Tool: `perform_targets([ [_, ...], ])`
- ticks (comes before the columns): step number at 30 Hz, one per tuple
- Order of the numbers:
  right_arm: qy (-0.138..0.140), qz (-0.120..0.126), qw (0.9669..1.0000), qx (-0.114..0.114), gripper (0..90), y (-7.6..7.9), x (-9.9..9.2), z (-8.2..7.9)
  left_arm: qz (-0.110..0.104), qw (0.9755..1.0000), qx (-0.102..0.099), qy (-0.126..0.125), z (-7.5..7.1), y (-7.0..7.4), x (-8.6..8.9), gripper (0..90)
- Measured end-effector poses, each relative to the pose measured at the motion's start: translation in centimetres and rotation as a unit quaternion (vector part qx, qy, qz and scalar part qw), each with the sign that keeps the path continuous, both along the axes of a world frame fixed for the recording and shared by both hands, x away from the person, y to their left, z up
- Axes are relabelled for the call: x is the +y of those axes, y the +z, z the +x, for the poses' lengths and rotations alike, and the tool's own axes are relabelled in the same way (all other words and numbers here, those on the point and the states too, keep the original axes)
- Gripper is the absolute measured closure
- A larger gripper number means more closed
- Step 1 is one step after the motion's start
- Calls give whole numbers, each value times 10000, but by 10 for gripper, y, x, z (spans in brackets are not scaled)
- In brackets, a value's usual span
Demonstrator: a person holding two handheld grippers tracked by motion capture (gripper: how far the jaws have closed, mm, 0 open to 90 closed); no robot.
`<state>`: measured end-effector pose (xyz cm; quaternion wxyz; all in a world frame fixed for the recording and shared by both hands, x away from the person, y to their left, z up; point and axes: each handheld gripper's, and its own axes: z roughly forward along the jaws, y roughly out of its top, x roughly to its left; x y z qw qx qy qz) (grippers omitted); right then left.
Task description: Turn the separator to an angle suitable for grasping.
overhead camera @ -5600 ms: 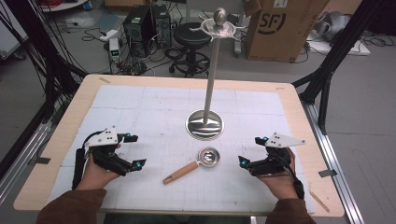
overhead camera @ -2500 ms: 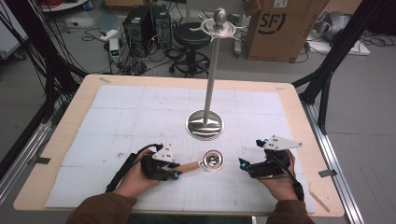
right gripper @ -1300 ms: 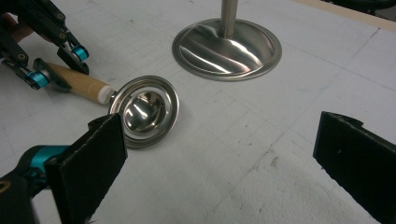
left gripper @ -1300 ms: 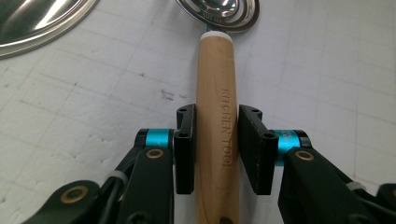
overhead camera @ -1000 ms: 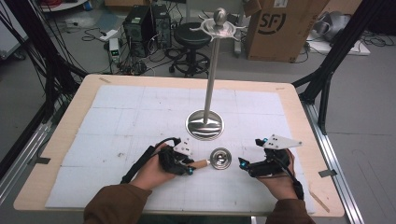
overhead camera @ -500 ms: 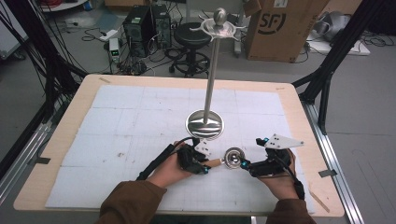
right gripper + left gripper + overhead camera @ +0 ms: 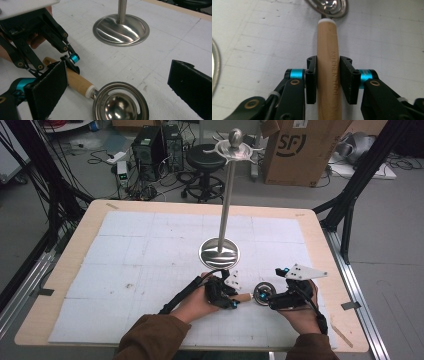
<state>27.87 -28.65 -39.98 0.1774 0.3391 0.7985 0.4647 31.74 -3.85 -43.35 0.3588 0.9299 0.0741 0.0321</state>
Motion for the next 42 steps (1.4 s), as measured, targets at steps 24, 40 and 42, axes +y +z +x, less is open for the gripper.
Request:
perform_targets([
  [24, 92, -105, 9999, 54, 17, -3, 4, 0, -959, 9924, 58, 763, -4, 34, 104, 423],
  [40, 162, -138, 9998, 52, 17, -2, 10, 0, -1431, 9822, -146, 1205, -16, 43, 167, 340],
  [42, 165, -125, 9998, 50, 17, -2, 8, 1, -1494, 9807, -150, 1251, -16, 43, 174, 324],
])
